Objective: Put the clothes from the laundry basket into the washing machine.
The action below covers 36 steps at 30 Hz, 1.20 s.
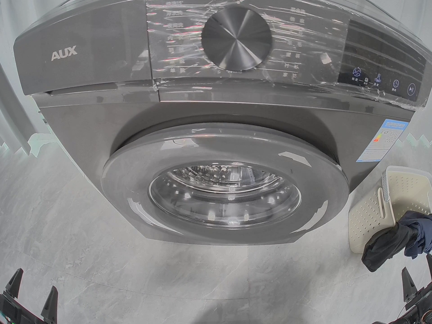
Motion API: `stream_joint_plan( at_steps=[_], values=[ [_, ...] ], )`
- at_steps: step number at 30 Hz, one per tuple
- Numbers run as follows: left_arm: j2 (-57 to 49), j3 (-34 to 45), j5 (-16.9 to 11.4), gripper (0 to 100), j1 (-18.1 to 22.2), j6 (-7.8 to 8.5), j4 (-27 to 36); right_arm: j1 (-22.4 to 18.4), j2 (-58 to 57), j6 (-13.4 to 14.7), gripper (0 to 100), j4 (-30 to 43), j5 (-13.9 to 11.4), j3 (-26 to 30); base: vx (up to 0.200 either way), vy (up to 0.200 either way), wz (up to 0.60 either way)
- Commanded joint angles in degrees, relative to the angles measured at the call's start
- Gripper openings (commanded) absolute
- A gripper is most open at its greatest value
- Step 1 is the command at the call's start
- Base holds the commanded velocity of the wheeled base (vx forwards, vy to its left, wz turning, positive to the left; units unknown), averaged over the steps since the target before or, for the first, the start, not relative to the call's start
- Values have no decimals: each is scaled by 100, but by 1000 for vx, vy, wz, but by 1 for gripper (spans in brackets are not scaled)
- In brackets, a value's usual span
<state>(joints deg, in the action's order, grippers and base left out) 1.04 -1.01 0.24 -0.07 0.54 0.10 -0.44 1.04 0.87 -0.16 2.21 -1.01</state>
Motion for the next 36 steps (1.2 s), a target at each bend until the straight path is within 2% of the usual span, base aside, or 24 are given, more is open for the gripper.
stream_joint_plan(
  at_steps=[1,11,15,16,17,19,22,25,27,28,32,33,34,36],
  values=[
    [-95,101,2,100,-1,-1,-1,0,-51,1,100,-2,-1,101,0,0,0],
    [-95,101,11,100,-1,17,-1,-18,-51,10,100,-11,-1,101,0,0,0],
    [-95,101,2,100,-1,17,-1,-26,-86,19,100,-248,-115,-4,0,0,0],
    [-95,101,11,100,-1,34,-1,-18,-25,107,100,-678,-265,-567,0,0,0],
    [-95,101,11,100,-1,34,-1,-18,116,151,100,-705,-335,-830,0,0,0],
    [-95,101,11,100,-1,43,-1,0,389,177,100,-599,-414,-1015,0,0,0],
    [-95,101,-7,100,-1,34,-1,185,1663,151,100,-292,-1267,-848,0,0,0],
    [-95,92,-16,100,-1,34,-1,325,2639,107,100,-617,-1908,-646,0,0,0],
    [-95,92,-16,100,-1,34,-1,510,3201,124,100,-863,-2251,-681,0,0,0],
    [-95,101,-16,100,-1,34,-1,624,3482,142,100,-977,-2339,-707,0,0,0],
    [-95,101,-16,100,-1,34,-1,1160,4475,160,100,-1689,-2330,-751,0,0,0],
    [-95,101,-16,100,-1,34,-1,1178,4519,160,100,-1716,-2330,-751,0,0,0],
    [-95,101,-16,100,-1,34,-1,1380,4994,177,100,-2199,-2260,-787,0,0,0],
    [-95,101,-16,100,-1,34,-1,1573,5416,212,100,-2674,-2145,-857,0,0,0]
  ],
)
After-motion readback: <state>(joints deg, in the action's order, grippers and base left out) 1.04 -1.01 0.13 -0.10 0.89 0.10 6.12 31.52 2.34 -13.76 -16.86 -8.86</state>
